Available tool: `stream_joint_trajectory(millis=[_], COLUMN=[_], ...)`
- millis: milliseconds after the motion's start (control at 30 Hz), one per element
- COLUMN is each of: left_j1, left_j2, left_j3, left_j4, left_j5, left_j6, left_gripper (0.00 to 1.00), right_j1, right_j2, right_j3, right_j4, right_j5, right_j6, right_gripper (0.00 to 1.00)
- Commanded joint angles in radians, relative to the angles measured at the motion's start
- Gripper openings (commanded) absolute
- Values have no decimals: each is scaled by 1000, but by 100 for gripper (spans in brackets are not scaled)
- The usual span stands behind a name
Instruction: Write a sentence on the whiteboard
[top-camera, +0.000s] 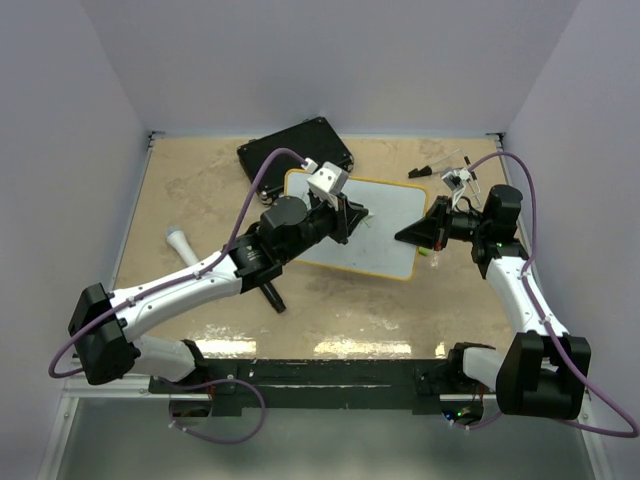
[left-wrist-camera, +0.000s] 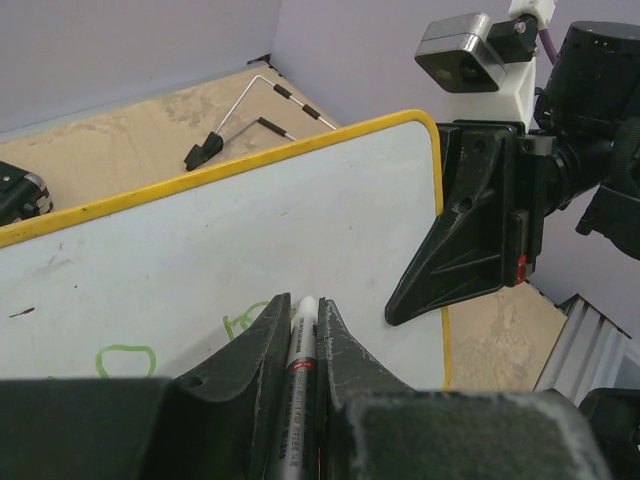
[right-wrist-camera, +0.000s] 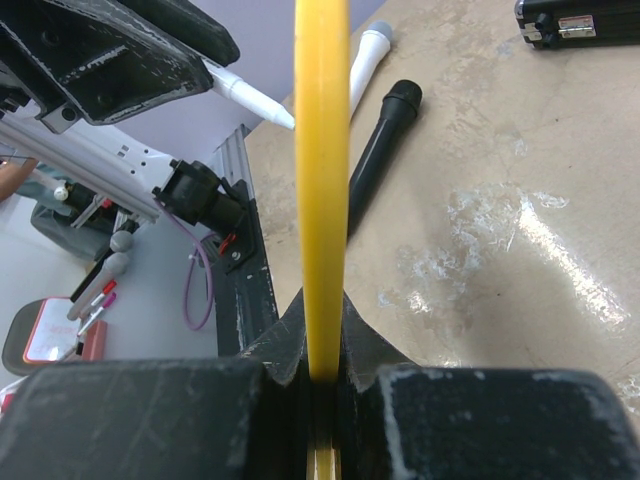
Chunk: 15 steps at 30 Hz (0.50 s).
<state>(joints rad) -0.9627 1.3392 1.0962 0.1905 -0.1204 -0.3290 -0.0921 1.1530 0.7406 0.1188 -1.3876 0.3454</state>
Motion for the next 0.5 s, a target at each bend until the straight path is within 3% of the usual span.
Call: stream_joint_trajectory(millis=[0,467], left_j1=[2,10], left_j2=[6,21], left_j3=[51,47], left_j4=[7,3], left_j5=[-27,-36], left_j6=[19,25], left_gripper=[0,0], right_j1=[0,2], right_j2=[-10,-10], right_j3=[57,56], right_j4=[33,33], right_j5=[-60,-60], right_j6=[-8,-8], right_gripper=[0,0])
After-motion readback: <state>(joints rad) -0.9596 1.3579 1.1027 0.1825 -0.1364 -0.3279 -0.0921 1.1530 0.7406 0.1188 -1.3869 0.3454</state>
